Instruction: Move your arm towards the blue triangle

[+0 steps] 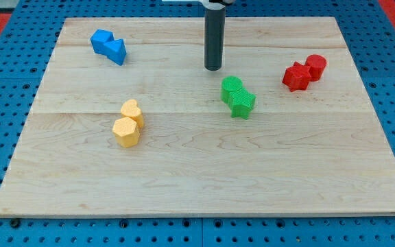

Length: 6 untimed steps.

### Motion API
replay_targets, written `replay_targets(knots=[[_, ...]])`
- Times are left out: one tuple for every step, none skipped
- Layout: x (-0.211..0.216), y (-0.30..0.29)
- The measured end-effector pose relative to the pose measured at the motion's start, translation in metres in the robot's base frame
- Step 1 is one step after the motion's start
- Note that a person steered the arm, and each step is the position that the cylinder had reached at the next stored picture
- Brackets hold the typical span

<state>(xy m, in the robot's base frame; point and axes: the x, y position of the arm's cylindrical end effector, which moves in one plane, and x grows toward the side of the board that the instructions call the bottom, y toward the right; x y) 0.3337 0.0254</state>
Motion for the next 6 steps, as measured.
replay_targets(knots=[[0.0, 0.0], [-0.034, 0.005], [-0.08, -0.035], [-0.083, -0.115], [-0.09, -0.178], [-0.125, -0.199]])
